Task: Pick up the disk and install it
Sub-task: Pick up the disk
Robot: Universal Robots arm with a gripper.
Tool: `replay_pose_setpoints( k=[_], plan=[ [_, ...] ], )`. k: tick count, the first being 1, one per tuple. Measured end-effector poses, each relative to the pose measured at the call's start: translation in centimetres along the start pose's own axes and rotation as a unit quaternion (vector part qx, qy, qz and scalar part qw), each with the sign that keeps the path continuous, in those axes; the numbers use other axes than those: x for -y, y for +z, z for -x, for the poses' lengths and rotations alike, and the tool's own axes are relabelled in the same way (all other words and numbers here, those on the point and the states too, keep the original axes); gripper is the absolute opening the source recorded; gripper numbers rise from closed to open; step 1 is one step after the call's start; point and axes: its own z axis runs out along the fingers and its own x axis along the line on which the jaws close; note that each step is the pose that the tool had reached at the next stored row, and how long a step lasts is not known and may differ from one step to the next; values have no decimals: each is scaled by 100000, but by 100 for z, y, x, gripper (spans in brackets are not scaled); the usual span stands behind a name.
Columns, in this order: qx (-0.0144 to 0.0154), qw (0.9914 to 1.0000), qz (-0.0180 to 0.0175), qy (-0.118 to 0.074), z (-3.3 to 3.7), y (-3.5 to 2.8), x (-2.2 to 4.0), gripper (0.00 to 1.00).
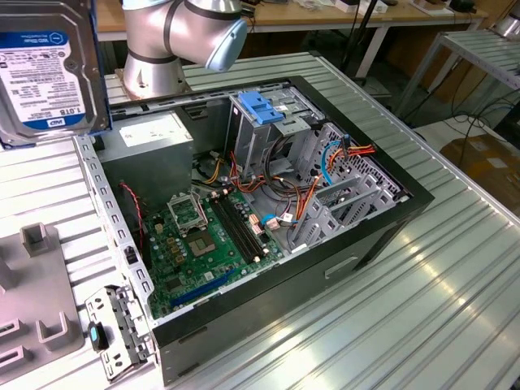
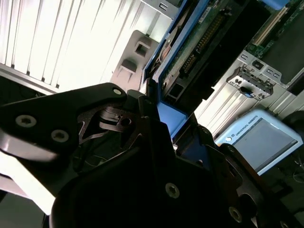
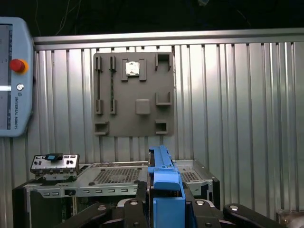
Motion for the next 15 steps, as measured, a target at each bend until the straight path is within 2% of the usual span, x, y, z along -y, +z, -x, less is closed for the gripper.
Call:
replay_pose_setpoints(
  k=[3, 7, 13, 15],
  plan=[
    [-82, 100000, -9, -1, 5, 13, 144, 37],
    [-168, 100000, -13, 4, 8, 22, 218, 37],
    [-474, 99999, -29, 4, 12, 36, 343, 37],
    [-664, 99998, -33, 6, 14, 41, 403, 37]
  ],
)
